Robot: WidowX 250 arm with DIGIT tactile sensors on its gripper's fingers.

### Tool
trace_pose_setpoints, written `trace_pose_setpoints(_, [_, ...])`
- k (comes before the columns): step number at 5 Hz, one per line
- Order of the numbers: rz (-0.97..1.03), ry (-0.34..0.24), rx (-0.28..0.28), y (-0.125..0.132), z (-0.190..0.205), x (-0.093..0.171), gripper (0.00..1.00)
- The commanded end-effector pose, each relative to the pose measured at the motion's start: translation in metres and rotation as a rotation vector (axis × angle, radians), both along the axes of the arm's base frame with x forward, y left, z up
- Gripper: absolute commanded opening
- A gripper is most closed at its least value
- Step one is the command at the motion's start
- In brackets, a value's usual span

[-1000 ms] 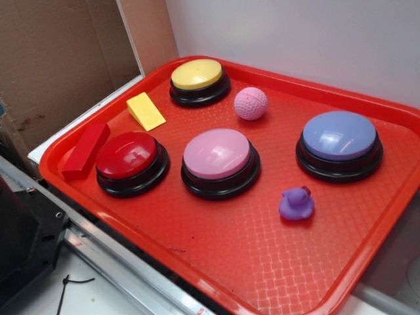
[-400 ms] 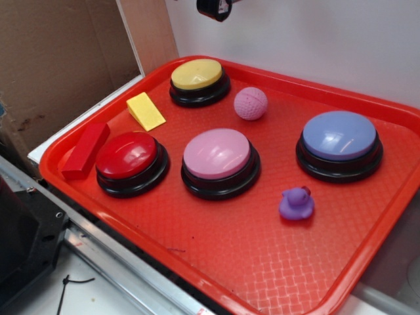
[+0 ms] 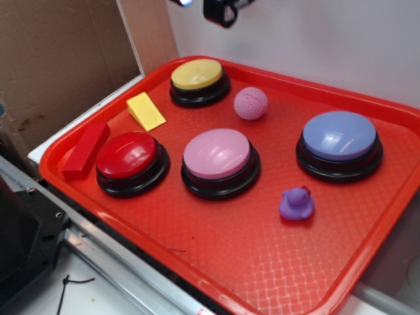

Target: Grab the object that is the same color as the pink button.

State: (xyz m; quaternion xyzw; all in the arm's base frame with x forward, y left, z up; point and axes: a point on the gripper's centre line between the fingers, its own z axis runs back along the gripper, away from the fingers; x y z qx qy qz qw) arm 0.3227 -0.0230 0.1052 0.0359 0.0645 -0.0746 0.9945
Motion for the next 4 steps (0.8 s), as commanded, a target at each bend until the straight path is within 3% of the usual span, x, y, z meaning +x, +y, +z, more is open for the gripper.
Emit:
trace_pose_setpoints(1, [-0.214, -0.047, -0.057, -0.057, -0.001, -0.014, 1.00])
trace_pose_setpoints(2, [-0.198, -0.020, -0.026, -0.055, -0.011, -0.014, 1.00])
trace_pose_setpoints(3, [-0.144, -0.044, 0.029, -0.040, -0.010, 0.003, 1.00])
trace_pose_setpoints(4, [-0.143, -0.029, 0.063, -0.038, -0.018, 0.020, 1.00])
